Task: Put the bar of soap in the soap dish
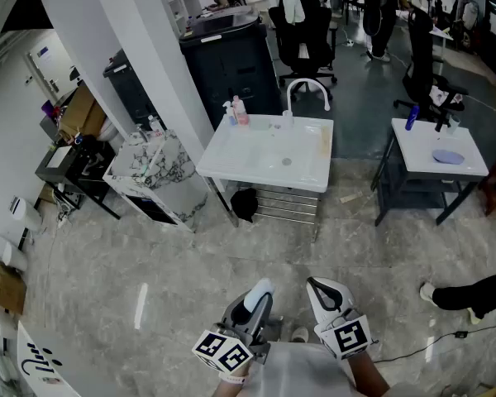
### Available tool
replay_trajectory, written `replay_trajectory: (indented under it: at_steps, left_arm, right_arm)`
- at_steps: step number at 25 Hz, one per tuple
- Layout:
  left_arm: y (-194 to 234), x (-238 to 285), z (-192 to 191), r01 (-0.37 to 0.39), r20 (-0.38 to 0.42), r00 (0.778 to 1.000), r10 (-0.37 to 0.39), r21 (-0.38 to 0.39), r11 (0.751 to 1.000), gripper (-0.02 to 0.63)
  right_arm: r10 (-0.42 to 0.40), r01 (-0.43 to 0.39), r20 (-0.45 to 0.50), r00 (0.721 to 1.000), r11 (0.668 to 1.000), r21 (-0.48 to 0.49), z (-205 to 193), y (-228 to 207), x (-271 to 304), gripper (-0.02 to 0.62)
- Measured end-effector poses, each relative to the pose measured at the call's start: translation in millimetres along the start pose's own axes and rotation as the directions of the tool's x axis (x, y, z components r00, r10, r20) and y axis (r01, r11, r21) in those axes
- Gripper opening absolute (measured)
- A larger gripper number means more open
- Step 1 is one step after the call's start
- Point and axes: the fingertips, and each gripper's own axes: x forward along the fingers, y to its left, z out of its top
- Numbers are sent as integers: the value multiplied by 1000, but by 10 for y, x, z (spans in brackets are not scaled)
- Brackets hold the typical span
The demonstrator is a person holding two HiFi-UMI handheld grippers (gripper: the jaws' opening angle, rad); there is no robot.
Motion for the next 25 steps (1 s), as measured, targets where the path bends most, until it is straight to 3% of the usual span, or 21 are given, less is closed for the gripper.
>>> replay_trajectory:
  at_steps: [6,13,25]
  left_arm:
    - [154,2,32,-20,-28,999,20,-15,1000,121]
    - [380,86,112,-12,-38,999,11,-26,1000,121]
    - [1082,132,711,34,-31,999,-35,-43,999,121]
  right_arm:
    - [41,-38,59,997,998,-55,259,146,129,12]
    - [19,-19,97,995,1000,6,279,123,388,12]
    - [-24,26,91,996,999,-19,508,299,1340,12]
